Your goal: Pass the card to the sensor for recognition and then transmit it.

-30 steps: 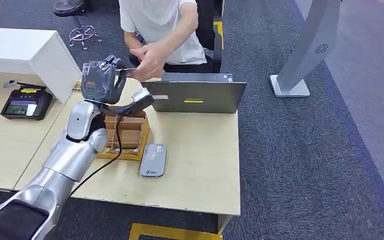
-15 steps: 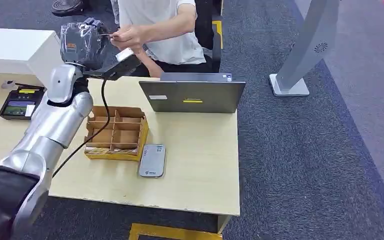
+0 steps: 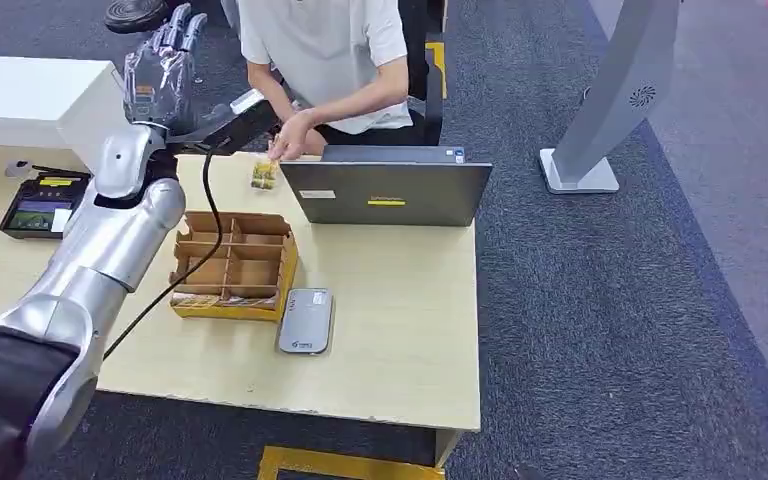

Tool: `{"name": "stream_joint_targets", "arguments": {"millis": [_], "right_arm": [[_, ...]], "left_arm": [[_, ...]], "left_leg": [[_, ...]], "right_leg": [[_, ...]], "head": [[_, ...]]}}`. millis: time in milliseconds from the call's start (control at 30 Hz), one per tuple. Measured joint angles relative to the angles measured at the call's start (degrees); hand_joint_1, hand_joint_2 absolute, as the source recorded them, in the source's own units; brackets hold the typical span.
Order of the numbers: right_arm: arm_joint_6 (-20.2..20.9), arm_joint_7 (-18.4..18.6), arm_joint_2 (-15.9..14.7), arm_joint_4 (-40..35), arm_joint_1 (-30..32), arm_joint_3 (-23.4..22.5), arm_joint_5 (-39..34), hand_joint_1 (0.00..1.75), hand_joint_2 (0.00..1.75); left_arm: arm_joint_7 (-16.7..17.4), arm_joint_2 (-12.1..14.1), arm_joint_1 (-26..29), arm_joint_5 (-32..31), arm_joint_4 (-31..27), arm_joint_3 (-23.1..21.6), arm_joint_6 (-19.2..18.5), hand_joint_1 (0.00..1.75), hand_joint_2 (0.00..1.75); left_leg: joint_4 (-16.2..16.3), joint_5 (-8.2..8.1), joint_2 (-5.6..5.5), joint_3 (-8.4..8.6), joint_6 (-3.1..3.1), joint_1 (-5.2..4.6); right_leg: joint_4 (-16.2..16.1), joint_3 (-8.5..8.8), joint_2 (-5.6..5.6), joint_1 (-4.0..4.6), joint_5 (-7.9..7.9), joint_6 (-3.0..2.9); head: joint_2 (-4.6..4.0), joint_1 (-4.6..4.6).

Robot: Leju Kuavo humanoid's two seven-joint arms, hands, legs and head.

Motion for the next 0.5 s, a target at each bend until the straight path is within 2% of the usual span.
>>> {"name": "stream_joint_targets", "arguments": {"millis": [300,400,500], "right_arm": [[-0.15,-0.98,0.00,0.00,0.60,-0.68,-0.59,0.00,0.00],[-0.35,-2.14,0.00,0.00,1.37,-1.55,-1.75,0.00,0.00],[-0.66,-3.76,0.00,0.00,2.55,-2.93,-3.17,0.00,0.00]], "left_arm": [[-0.85,0.90,5.14,3.08,-7.04,0.00,-1.40,0.00,1.75],[-1.03,2.20,11.23,3.21,-14.69,-0.02,-2.46,0.00,1.75],[-0.81,3.78,20.16,1.28,-23.44,-0.70,-3.17,0.00,1.75]], "left_leg": [[-0.02,-0.02,0.02,-0.03,0.00,0.00],[-0.03,-0.04,0.04,-0.01,-0.01,-0.02],[-0.03,-0.16,0.08,0.02,0.01,-0.02]], "right_leg": [[0.00,-0.02,0.01,0.00,-0.01,0.00],[-0.01,-0.01,0.03,-0.01,-0.04,0.02],[-0.02,-0.01,0.07,-0.02,-0.13,0.05]], "head": [[0.00,0.02],[0.00,0.00],[0.00,0.00]]}}
